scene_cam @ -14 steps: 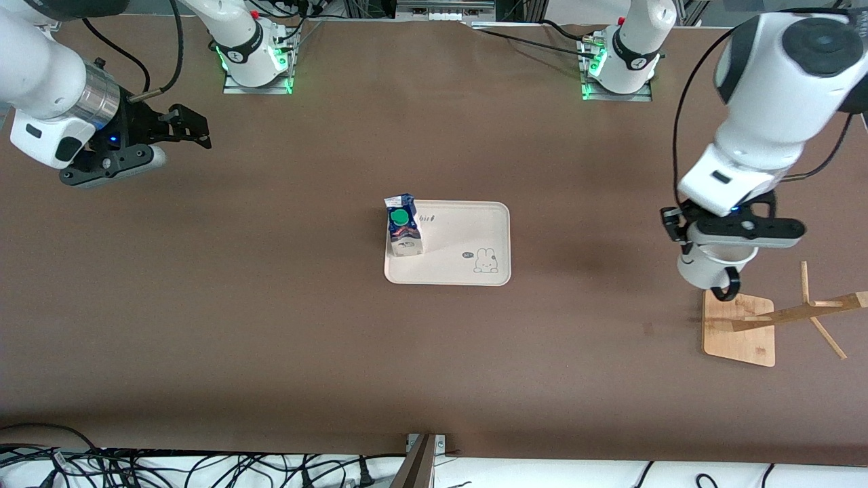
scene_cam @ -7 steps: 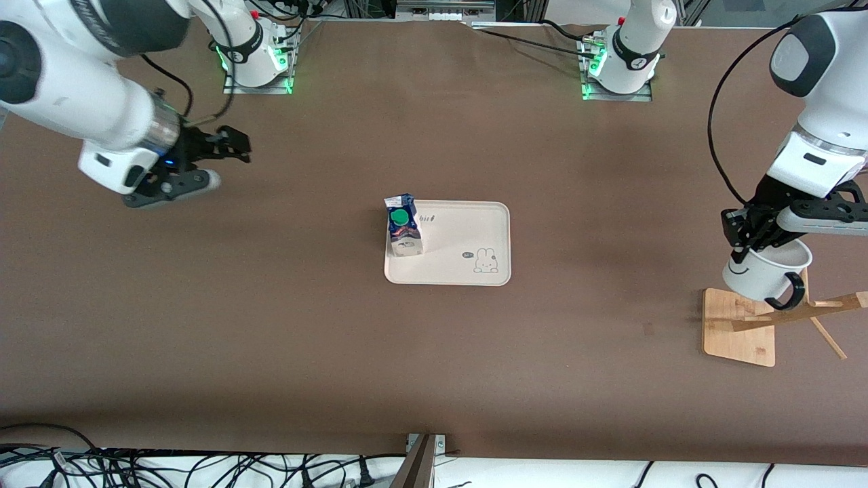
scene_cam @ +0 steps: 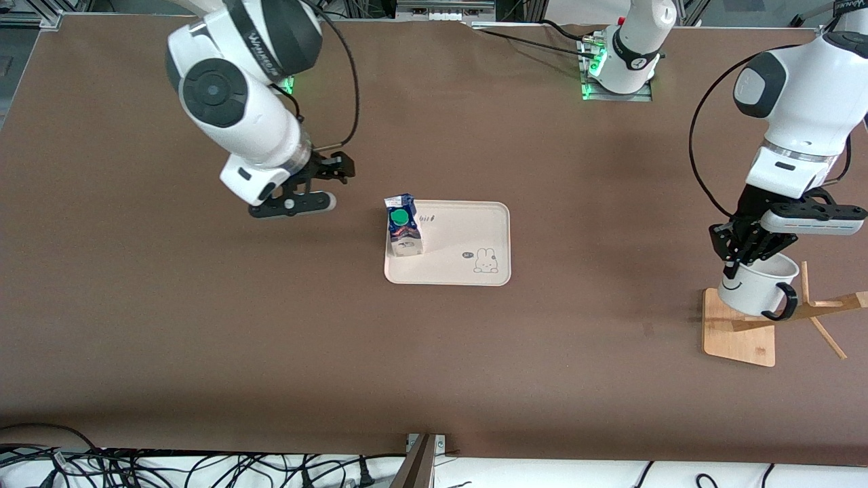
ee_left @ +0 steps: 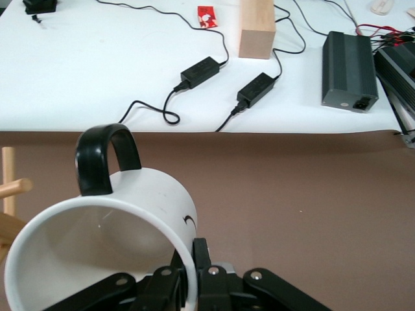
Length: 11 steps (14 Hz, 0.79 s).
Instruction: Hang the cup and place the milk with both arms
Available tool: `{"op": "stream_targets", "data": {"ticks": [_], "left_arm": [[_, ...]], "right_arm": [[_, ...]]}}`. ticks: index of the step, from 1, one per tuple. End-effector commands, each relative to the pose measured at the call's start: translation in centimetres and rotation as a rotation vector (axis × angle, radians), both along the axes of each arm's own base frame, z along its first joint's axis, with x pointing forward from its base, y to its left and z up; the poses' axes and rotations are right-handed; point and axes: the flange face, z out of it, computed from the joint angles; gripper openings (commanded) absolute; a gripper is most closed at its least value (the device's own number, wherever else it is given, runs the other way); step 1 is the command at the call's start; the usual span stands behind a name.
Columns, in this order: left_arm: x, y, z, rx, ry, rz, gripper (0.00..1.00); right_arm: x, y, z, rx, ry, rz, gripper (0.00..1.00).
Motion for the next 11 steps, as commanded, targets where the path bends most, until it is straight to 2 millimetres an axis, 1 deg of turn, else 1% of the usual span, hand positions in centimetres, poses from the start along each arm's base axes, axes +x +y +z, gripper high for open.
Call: {"op": "stream_targets", "data": {"ticks": [1,2,3,5,6,8,9,11], "left_arm": [[-1.2,2.0,0.7,-0.028,-0.016,0.039,0.00],[-1.4,3.1,0.7,-0.044,-0.018,0.065,0.00],[-1.6,3.5,0.6,-0.066,-0.016,0.084,0.00],[-1.7,3.8,0.5,-0.095,-0.014,0.100,0.00],[-1.6,3.9,0.2,-0.110,-0.011,0.105,0.00],[-1.3,4.2,-0.4,-0.124,-0.007,0.094,0.00],[-1.3,4.4,-0.6,-0.127,-0.006,0.084,0.00],[-1.0,4.9,-1.1,-0.126,-0.004,0.060,0.00]], "right_arm": [[0.2,3.0,-1.3,0.014,-0.032,-0.036,1.00],[-0.1,4.3,-2.1,0.016,-0.039,-0.050,1.00],[-0.2,5.3,-3.2,0.015,-0.043,-0.069,1.00],[-0.4,7.3,-4.7,0.028,-0.065,-0.077,1.00],[-0.5,7.9,-5.5,0.030,-0.069,-0.074,1.00],[-0.1,8.4,-6.6,0.041,-0.081,-0.077,1.00],[0.0,8.4,-6.7,0.046,-0.088,-0.079,1.00],[0.4,8.7,-7.9,0.052,-0.097,-0.082,1.00]]}}
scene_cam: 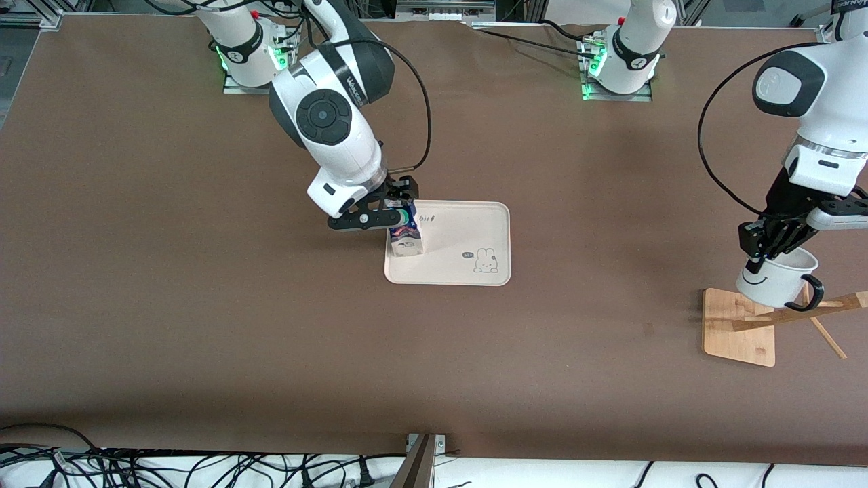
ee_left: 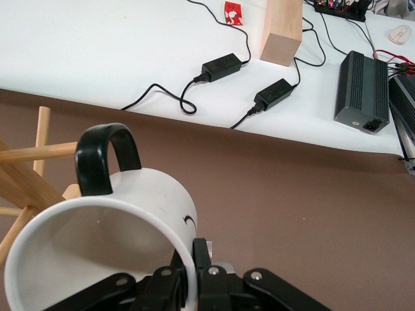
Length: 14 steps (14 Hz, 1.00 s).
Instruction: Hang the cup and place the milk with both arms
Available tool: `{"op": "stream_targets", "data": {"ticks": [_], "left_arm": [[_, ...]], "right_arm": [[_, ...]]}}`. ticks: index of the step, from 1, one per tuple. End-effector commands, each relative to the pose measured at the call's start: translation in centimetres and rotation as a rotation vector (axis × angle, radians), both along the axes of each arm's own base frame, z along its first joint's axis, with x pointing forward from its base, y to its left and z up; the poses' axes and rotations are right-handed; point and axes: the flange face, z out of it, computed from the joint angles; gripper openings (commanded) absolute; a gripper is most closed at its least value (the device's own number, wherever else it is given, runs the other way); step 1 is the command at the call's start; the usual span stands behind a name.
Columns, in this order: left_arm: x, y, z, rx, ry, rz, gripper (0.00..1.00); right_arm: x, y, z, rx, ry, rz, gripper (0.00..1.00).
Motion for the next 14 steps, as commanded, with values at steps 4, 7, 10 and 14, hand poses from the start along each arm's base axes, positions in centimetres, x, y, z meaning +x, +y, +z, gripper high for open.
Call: {"op": "stream_targets", "data": {"ticks": [4,7,10,14], "left_arm": [[1.0,2.2,-0.5,0.030,-0.019,-0.045,0.00],[1.7,2.3,-0.8,0.035,-0.017,-0.047,0.00],[2.4,2.5,-0.9,0.049,-0.021,-0.058,0.00],[3.3,4.8,-0.2,0.075,-0.038,-0.057,0.00]], "right_arm": [[1.1,2.1,-3.0,0.039,-0.057,-0.014,1.00],[0.4,2.8,-3.4,0.032,-0.053,0.003,1.00],[-0.4,3.8,-5.7,0.007,-0.032,0.026,0.90],[-0.4,3.9,-6.5,-0.008,-0.034,0.048,0.40]]}}
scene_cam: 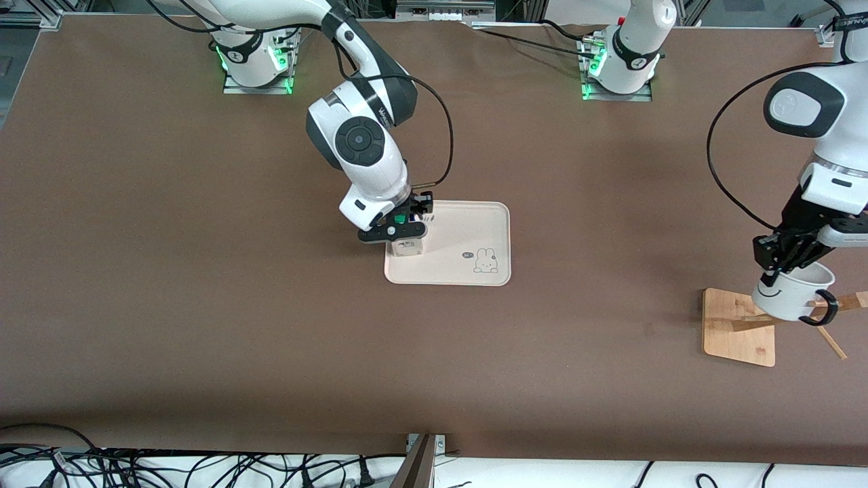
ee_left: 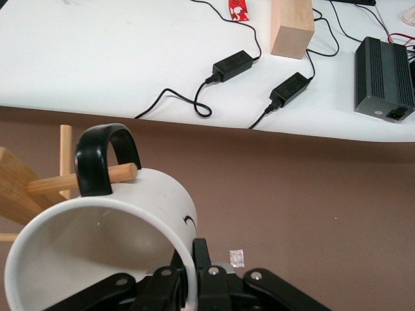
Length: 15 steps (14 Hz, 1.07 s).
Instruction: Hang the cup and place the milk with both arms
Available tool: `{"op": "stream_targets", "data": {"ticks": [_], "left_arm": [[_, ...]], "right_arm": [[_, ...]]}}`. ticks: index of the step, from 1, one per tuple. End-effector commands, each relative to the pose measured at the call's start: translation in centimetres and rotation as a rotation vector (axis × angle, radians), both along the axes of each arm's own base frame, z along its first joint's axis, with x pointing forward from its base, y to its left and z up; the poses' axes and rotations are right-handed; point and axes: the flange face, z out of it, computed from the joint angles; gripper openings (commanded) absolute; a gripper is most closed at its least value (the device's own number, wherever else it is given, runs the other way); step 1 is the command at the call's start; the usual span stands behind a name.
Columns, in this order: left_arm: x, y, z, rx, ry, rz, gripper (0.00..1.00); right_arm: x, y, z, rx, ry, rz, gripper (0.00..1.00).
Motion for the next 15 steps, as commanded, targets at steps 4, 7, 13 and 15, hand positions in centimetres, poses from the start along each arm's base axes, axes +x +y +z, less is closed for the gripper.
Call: {"op": "stream_targets", "data": {"ticks": [4,7,13,15], "left_arm": [[1.3,0.7,1.3,0.006,-0.034,-0.013,0.00],[1.1,0.6,1.0,0.003,-0.028,-0.014,0.69],[-0.6,-1.5,3.9,-0.055,0.040,-0.073,1.00],[-0.8,-1.9,5.9,-0.098,0.131,-0.124,1.00]], "right_arm": [[0.4,0.2,1.8,-0.006,-0.036,0.008,0.39],[1.0,-2.0,6.0,-0.010,-0.048,-0.003,0.39],[4.3,-13.3,12.4,-0.079,0.012,-0.045,0.39],[5.2,-17.7,13.7,-0.068,0.059,-0.039,0.39]]}}
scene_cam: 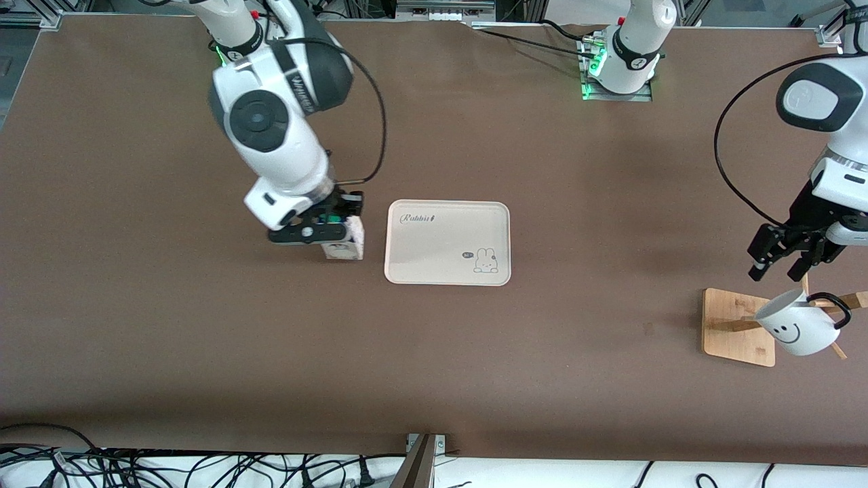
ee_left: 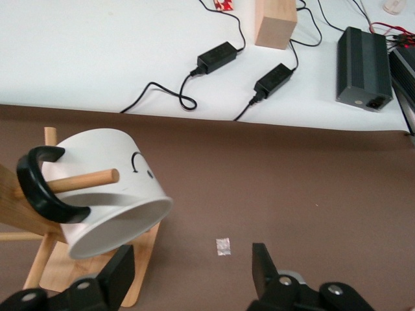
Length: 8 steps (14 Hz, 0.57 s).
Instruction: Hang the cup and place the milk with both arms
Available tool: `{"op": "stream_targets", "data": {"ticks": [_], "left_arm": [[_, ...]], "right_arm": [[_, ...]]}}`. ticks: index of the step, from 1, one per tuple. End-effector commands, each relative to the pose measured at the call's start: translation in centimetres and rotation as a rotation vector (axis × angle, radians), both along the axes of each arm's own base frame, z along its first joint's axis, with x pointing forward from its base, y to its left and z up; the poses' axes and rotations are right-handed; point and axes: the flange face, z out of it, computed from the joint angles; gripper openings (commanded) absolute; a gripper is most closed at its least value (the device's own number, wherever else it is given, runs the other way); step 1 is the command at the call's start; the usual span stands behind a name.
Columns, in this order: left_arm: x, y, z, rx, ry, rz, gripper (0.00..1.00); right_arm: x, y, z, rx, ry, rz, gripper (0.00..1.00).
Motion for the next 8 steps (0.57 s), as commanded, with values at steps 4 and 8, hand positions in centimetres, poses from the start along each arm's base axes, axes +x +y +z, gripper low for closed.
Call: {"op": "stream_targets", "data": {"ticks": [4,8], "left_arm": [[-1.1,-0.9,6.3,-0.075,0.185,-0.096,1.00],[-1.3,-2.1,9.6,0.046,0.283,-0.111,1.00]], "right_arm": [[2.2,-14.0,1.6,-0.014,0.116,0.096,0.39],[2.7,-23.8,-0.8,-0.015,0.173,0.175,0.40]]}}
